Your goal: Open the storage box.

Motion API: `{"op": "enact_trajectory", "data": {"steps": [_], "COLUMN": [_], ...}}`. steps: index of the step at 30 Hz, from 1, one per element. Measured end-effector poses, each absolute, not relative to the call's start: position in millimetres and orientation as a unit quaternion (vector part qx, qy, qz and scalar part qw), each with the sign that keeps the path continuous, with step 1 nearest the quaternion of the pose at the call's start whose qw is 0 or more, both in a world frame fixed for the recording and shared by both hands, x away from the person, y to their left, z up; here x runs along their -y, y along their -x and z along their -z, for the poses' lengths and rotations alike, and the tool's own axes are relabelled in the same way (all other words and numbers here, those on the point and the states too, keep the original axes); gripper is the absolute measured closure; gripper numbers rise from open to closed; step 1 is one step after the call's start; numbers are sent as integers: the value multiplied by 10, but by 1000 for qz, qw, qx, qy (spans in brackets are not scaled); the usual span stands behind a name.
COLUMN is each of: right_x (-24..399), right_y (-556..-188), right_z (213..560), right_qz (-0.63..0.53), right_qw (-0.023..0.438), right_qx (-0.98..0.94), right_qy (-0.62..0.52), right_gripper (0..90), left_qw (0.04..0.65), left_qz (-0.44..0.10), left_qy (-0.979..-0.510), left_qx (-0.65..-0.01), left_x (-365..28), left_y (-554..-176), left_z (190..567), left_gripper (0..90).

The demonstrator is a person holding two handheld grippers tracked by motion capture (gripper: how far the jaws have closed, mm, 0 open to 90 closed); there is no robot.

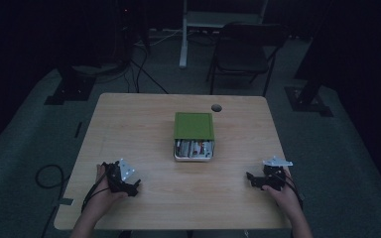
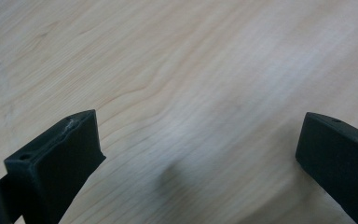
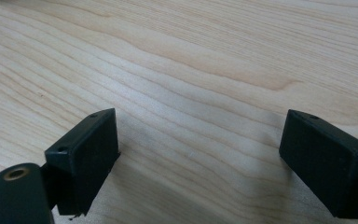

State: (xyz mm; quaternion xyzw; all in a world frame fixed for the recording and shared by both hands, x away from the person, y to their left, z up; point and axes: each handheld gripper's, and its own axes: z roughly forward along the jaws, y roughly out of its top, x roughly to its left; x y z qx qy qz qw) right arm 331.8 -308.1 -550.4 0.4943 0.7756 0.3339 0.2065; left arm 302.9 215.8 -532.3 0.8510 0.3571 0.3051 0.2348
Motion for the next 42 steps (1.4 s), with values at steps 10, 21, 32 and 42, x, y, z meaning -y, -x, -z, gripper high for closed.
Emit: {"op": "enact_trajectory", "data": {"steps": [10,21,32,42], "right_x": [3081,3080,3081,3081], "right_y": [-3317,-3317,-3318,-3318], "right_z": [5504,5504,5504,5504], "right_qz": [-334,-334,-334,-334], "right_qw": [206,207,207,206], "right_qx": [-776,-775,-776,-776], "right_qy": [-494,-494,-494,-494], "right_gripper": [111,111,111,111], "left_qw": [224,211,193,192], "left_qz": [-328,-344,-376,-383], "left_qy": [-864,-876,-884,-891], "left_qx": [-309,-264,-198,-152], "left_x": [-1925,-1695,-1378,-1145], "left_y": [-3026,-3017,-2941,-2892], "left_z": [5303,5303,5239,5271], "left_gripper": [2,2,2,2]}}
